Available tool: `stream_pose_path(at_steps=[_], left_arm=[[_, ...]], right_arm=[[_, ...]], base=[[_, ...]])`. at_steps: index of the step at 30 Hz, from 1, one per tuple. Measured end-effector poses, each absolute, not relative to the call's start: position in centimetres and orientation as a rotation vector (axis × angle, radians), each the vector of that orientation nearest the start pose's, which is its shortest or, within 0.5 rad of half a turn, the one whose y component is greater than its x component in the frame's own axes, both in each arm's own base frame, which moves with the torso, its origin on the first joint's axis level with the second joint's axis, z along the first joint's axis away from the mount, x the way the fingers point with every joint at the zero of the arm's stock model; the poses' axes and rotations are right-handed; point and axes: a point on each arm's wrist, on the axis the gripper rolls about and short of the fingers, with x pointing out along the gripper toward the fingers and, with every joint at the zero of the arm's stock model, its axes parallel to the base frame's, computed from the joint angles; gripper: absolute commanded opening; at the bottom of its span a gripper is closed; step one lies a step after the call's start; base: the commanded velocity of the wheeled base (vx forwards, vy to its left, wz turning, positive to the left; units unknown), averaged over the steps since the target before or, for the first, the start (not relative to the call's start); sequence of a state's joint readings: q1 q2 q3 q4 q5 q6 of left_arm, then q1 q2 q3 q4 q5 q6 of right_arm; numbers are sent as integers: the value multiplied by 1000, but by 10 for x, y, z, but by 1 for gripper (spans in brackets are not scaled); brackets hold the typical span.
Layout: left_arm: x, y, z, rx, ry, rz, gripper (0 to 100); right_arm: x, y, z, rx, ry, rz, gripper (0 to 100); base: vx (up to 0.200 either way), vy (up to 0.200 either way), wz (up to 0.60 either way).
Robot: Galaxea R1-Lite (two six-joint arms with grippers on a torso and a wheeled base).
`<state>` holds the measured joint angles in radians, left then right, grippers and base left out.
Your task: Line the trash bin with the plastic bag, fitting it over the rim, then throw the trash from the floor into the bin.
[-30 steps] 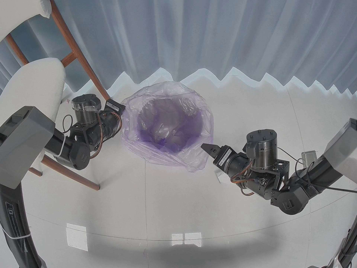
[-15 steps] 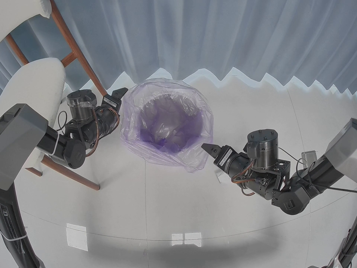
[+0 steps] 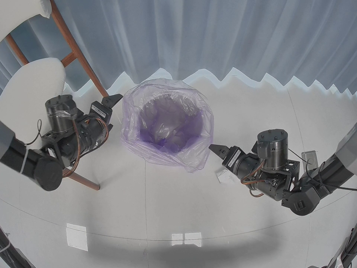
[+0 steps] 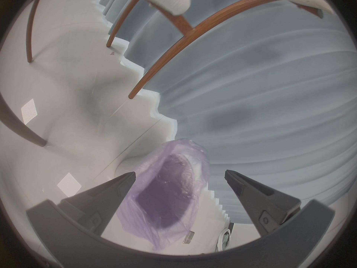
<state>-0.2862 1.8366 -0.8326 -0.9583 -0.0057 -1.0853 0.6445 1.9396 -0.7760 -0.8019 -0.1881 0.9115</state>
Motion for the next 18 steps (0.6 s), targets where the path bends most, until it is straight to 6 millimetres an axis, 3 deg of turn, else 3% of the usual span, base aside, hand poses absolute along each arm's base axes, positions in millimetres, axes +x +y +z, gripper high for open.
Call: stream_pose_path(at_steps=[5, 13, 18], left_arm=[[283, -84, 197, -1069, 146, -277, 100], [239, -63, 209, -1087, 92, -287, 100], [219, -53, 212, -1110, 74, -292, 100]], right_arm=[[260, 181, 112, 716, 540, 252, 100], [242, 142, 109, 643, 569, 234, 100], [235, 131, 107, 563, 569, 240, 100]], base=[[0, 0, 0], [0, 0, 0], [0, 0, 0]])
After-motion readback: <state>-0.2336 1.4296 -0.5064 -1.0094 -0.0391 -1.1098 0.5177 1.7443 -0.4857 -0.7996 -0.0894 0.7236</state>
